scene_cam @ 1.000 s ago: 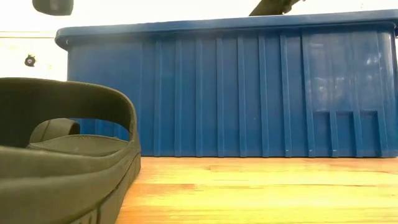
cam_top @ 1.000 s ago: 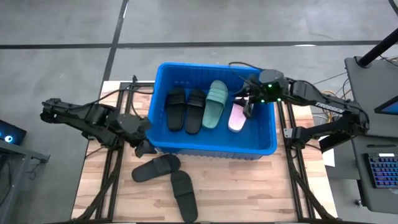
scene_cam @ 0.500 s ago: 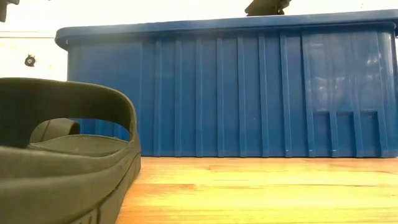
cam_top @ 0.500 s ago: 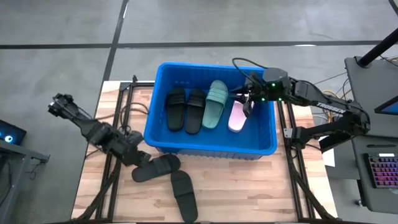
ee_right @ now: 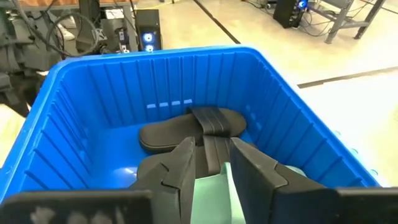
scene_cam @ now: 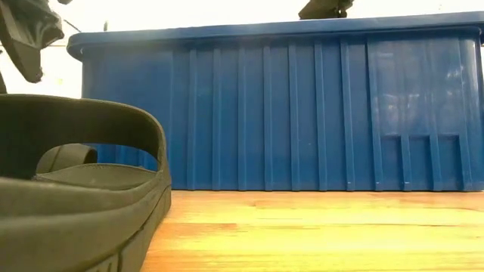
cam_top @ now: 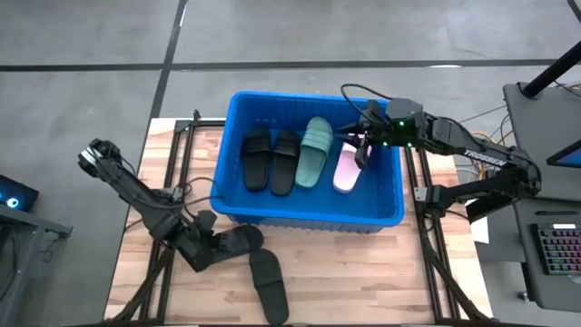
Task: Pick and place slides into bin
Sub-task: Put the top black slide into the blue bin
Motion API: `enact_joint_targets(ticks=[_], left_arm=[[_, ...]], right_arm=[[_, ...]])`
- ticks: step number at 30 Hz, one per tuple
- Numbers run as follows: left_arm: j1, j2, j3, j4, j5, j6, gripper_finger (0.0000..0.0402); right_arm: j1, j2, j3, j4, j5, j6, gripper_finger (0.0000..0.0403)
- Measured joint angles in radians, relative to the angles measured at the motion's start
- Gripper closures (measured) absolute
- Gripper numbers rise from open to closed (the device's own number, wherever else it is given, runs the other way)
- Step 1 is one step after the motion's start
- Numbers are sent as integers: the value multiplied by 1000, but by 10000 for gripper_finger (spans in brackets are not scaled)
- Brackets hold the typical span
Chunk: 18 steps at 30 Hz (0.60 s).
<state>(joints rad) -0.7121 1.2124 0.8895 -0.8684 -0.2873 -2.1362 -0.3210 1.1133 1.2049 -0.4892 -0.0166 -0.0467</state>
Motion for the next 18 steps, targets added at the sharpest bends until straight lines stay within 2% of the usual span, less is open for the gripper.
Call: enact_joint_targets(ticks=[4, 9, 18], left_arm=[[-23, 14, -59, 94, -65, -36, 240], [-24, 52, -99, 143, -73, -41, 240], [-24, 151, -101, 179, -97, -58, 240]], right_arm=[[0, 0, 0, 0, 0, 1, 314], [0, 0, 0, 0, 0, 2, 317], [0, 0, 0, 0, 0, 20, 318]])
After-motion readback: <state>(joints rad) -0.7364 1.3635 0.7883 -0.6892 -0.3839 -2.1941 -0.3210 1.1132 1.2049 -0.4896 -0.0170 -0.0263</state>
